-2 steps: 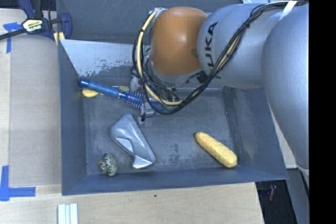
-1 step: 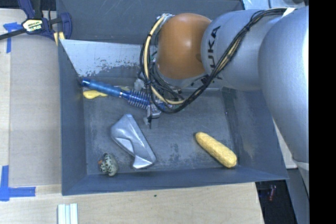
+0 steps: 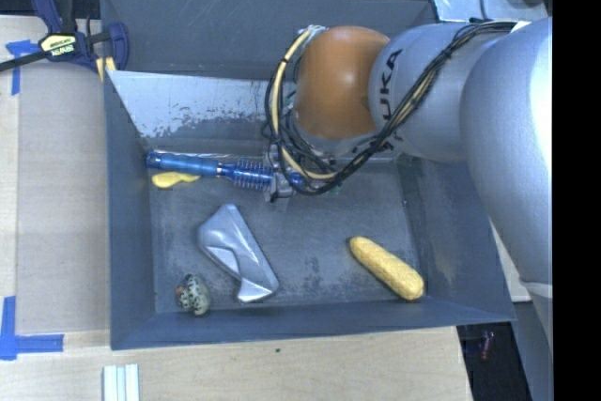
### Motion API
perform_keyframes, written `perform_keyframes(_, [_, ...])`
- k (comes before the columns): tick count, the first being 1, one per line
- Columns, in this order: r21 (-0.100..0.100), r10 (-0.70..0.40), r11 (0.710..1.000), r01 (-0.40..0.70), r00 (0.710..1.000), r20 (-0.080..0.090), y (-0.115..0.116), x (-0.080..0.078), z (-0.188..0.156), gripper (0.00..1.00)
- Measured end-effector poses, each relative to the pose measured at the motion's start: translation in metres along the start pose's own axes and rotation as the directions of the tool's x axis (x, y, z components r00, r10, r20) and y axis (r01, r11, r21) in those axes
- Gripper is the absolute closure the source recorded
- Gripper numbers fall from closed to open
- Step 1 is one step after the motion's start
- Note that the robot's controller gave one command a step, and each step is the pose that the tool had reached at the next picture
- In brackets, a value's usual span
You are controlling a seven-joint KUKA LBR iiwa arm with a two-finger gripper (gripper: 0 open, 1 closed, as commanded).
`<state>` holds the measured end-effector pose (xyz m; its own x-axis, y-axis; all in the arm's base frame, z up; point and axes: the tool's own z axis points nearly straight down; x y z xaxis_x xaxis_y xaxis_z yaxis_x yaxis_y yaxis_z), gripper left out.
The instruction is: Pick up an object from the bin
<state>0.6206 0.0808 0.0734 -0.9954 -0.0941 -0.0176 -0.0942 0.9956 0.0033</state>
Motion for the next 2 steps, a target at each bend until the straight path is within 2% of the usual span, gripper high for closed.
perform_keyframes(2, [0.003, 0.023, 1.000, -0.023, 1.000, -0.001, 0.0017, -0.0001, 0.0021, 1.00])
